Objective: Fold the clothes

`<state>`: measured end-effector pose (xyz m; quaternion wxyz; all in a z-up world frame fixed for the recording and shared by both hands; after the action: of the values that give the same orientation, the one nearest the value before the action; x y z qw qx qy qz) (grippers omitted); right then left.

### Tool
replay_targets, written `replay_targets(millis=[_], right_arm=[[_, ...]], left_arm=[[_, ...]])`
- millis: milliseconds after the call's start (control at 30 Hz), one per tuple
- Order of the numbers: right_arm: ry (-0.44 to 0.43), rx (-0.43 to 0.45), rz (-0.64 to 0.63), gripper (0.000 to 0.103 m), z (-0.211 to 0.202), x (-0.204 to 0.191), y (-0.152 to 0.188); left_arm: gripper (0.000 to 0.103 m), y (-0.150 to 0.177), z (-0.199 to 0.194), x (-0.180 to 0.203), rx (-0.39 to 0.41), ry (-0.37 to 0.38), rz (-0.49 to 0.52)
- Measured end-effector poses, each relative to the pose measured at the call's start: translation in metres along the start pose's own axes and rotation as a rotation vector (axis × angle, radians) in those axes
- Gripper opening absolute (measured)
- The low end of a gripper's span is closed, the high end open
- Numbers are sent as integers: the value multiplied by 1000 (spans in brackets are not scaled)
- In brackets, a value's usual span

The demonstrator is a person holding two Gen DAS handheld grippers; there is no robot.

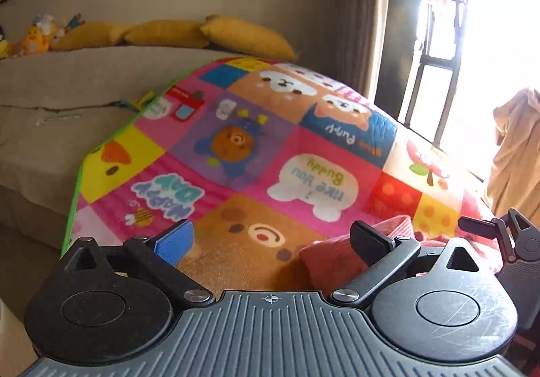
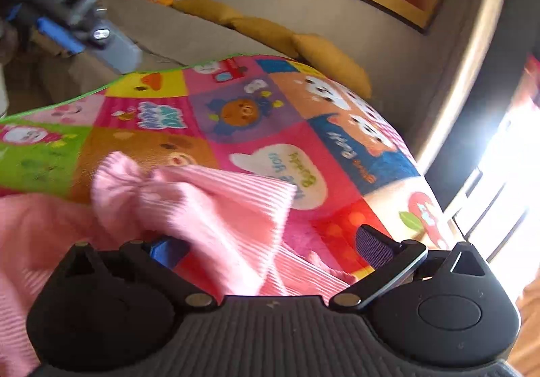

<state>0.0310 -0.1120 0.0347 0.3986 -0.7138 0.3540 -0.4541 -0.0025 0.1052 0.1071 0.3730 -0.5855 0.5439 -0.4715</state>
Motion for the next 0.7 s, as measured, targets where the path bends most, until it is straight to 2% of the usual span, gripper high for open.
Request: replay_targets(millis=[67,133,233,333,367,467,533,600,700], right_arm=[[109,-41,172,103,0,49,3],[203,-65,287,103,-11,96,15],[203,-119,440,103,-28,147,37],[73,-184,652,103,-33,175,63],[30,-197,723,103,-33,182,71],[-86,-207,877,103,-28,190,88],[-147,-194,904,103,-21,187,88],[-235,-163,900,103,-9,181,80],[-364,-143,940,103,15,176,70]], left_arm=[[102,0,0,14,13,69,24],[103,6,6,31,-25,148,58],[103,20,18,66,-106,279,126],[103,35,31,102,-183,408,196],[103,40,32,116,-182,432,241],[103,61,40,148,-181,430,400],[103,73,46,164,-184,421,485],[103,77,53,172,-200,432,499],[103,73,63,184,-199,494,485]])
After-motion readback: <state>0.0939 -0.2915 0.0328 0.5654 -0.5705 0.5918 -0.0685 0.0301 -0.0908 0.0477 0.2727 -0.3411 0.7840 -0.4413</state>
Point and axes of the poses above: each gripper's, at about its wrist camera, not at the fingertips, and z roughly the way its jaws point, x to its right, y to its underside, the point moved 1 cm from there along z, roughly the way its jaws point, and after that the axes turned 9 degrees about x, right-handed, at the moved point
